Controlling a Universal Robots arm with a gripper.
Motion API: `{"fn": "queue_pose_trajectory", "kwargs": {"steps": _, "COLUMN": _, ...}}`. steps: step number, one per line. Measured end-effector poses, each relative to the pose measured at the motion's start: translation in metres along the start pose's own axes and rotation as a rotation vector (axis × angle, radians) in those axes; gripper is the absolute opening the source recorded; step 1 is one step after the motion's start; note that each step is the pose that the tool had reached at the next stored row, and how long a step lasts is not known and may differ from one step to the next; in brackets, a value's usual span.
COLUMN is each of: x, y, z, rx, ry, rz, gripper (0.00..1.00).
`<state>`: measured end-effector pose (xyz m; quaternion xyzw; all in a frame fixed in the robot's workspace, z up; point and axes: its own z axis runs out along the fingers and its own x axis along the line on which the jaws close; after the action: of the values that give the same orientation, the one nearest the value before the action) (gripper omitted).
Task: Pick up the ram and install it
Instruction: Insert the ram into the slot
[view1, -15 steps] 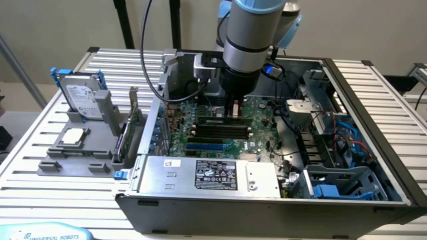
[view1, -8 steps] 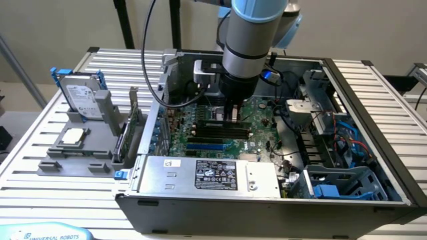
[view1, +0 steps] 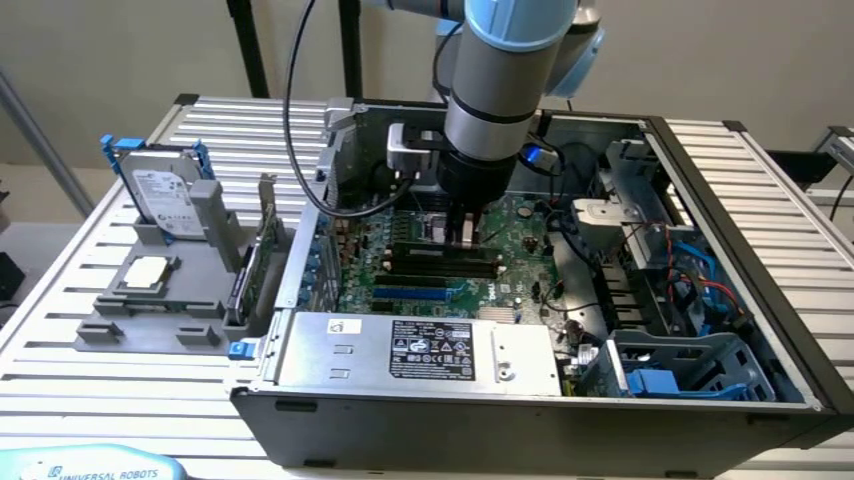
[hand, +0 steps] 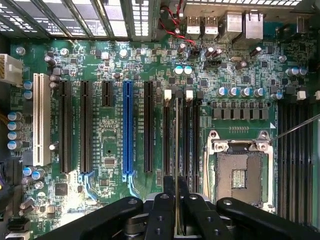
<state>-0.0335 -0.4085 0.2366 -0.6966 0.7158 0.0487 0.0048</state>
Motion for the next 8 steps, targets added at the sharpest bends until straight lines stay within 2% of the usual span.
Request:
{"fn": "queue_pose_trajectory", "kwargs": {"steps": 5, "x": 0.0002, "y": -0.0002, "z": 0.0021, "rx": 0.0005, "ry": 0.0183, "rz": 0.001, "gripper": 0.14}}
{"fn": "queue_pose_trajectory", "kwargs": {"steps": 8, "x": 0.0002, "y": -0.0002, "z": 0.0024, "rx": 0.0005, "ry": 0.0203, "rz": 0.001, "gripper": 0.14}}
